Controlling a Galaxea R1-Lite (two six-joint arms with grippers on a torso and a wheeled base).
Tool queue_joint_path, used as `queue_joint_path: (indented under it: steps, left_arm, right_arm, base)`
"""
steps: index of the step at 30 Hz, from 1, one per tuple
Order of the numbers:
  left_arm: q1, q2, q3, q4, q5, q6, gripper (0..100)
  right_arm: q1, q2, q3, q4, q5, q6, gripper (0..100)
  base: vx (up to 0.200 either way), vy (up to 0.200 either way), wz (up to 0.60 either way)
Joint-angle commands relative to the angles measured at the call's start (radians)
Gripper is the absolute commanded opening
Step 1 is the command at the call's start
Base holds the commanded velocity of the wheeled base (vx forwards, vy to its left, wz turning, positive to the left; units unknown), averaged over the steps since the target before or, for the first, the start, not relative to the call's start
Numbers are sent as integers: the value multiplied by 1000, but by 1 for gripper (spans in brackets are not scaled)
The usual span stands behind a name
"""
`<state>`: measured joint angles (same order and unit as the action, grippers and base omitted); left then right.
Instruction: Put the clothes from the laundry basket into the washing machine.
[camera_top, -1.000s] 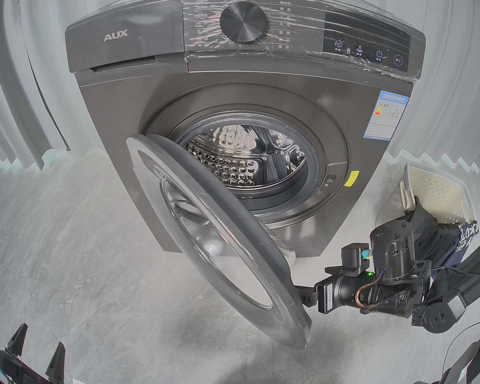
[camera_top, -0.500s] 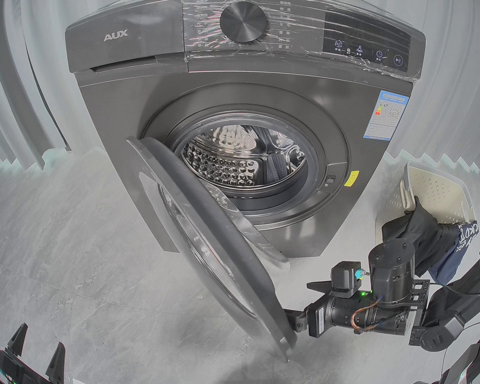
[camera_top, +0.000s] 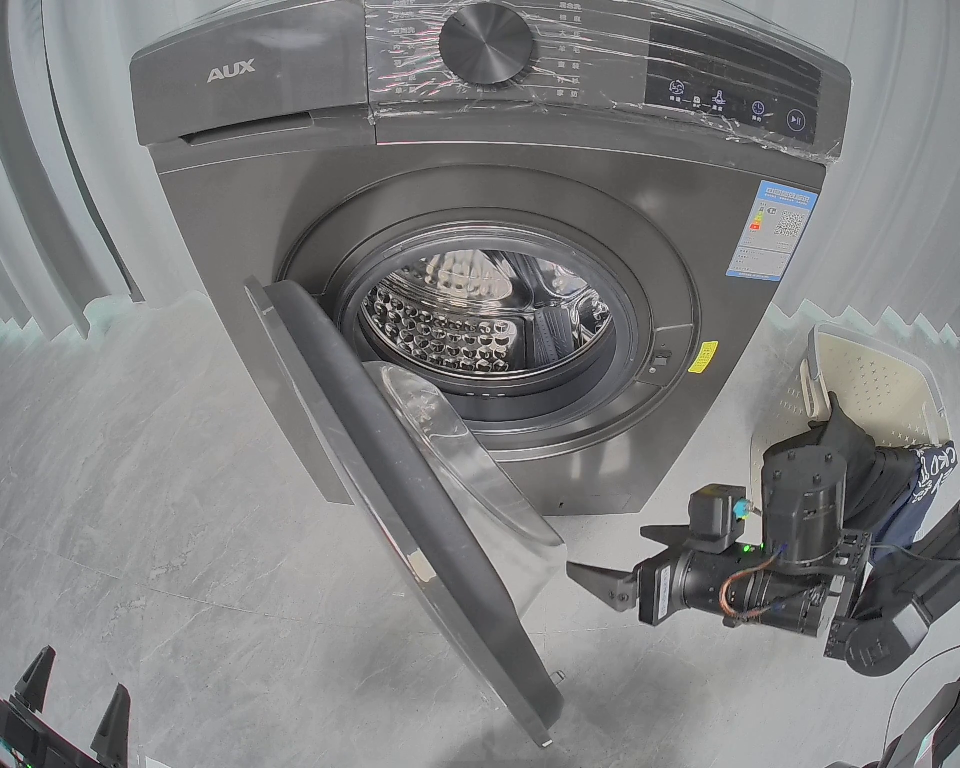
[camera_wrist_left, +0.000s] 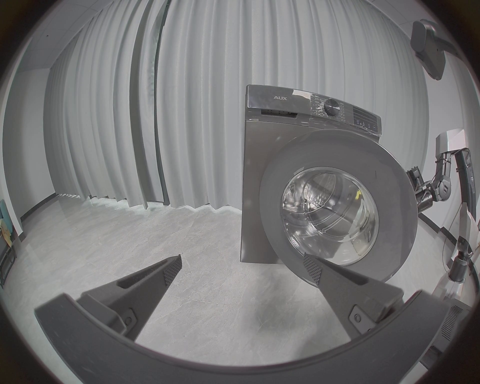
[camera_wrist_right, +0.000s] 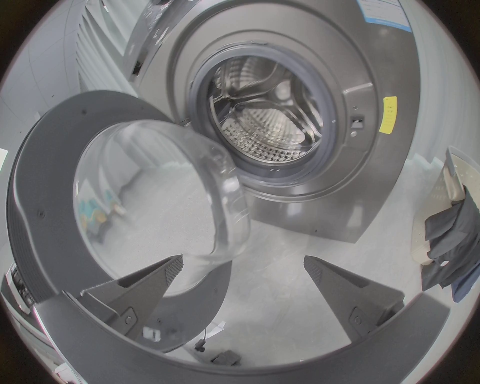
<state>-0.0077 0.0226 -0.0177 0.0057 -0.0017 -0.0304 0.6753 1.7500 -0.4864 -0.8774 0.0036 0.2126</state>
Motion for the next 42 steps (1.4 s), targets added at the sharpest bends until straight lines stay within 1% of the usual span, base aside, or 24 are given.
queue_joint_path:
  steps: [1,2,4,5,6,8,10,15,23,26,32,39,42]
  left_arm:
    - [0,0,15,0,0,0,100]
    - [0,0,15,0,0,0,100]
    - [0,0,15,0,0,0,100]
    - [0,0,15,0,0,0,100]
    - [0,0,15,0,0,0,100]
    - [0,0,15,0,0,0,100]
    - [0,0,15,0,0,-2,100]
    - [0,0,15,0,0,-2,100]
    - [0,-1,15,0,0,0,100]
    - [0,0,15,0,0,0,100]
    - [0,-1,15,0,0,0,100]
    - [0,-1,15,0,0,0,100]
    - [0,-3,15,0,0,0,100]
  right_arm:
    - [-63,2,-63,9,-4,-1,100]
    - [-63,2,-63,9,-4,-1,100]
    - [-85,36,-113,12,-7,-1,100]
    - [-85,40,-116,12,-7,-1,100]
    - [-89,91,-149,11,-19,1,100]
    - [-88,137,-176,8,-48,-1,100]
    - [-82,177,-195,-2,-62,-1,100]
    - [-63,218,-210,-3,-63,1,100]
    - [24,177,-170,-3,-59,11,100]
    - [29,163,-166,-3,-60,18,100]
    - [17,163,-173,-3,-63,21,100]
    - [29,184,-199,-32,-57,19,100]
    - [30,224,-235,-51,-57,19,100]
  base:
    - [0,0,0]
    - [0,0,0]
    - [0,0,0]
    - [0,0,0]
    - [0,0,0]
    - [0,0,0]
    - [0,0,0]
    - [0,0,0]
    - [0,0,0]
    - [0,0,0]
    - [0,0,0]
    - [-200,0,0]
    - [-133,0,0]
